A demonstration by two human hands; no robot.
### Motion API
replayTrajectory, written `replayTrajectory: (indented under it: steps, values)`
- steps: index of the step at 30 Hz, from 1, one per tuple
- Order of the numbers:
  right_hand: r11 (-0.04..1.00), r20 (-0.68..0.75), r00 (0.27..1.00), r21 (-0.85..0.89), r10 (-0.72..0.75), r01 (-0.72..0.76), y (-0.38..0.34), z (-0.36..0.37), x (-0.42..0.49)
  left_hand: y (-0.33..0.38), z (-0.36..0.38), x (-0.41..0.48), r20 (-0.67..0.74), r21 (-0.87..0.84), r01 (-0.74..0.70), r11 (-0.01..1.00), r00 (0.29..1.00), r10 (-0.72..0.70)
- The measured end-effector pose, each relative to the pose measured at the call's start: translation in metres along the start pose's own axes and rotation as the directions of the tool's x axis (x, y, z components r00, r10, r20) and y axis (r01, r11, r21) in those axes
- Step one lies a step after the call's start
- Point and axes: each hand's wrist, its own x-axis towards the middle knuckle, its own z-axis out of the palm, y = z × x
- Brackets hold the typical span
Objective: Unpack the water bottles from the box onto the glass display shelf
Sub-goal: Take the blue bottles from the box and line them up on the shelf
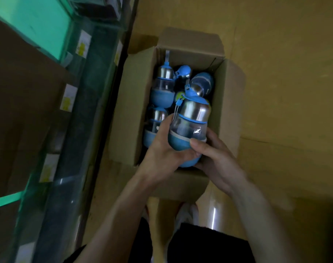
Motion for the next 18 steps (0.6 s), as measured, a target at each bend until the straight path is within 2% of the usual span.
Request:
replayTrajectory:
  steps: [4, 8, 18]
  values:
    - [1.000, -0.020, 1.000, -0.027, -0.003, 0.002, -0.011, 0.007, -0.043, 0.021, 0.010, -0.030, 0.029, 0.010, 0.038, 0.999, 0.999, -0.038]
    - [0.996, -0.061, 0.997, -0.065, 0.051, -0.055, -0.039, 0.019, -0.090, 0.062, 0.019, -0.070, 0.050, -0.015, 0.074, 0.997, 0.996, -0.074]
    - [0.987, -0.056, 0.991, -0.106, 0.119, -0.124, -0.143, 0.077, -0.223, 0.200, 0.033, -0.180, 0.101, -0.033, 0.102, 0.994, 0.990, -0.099]
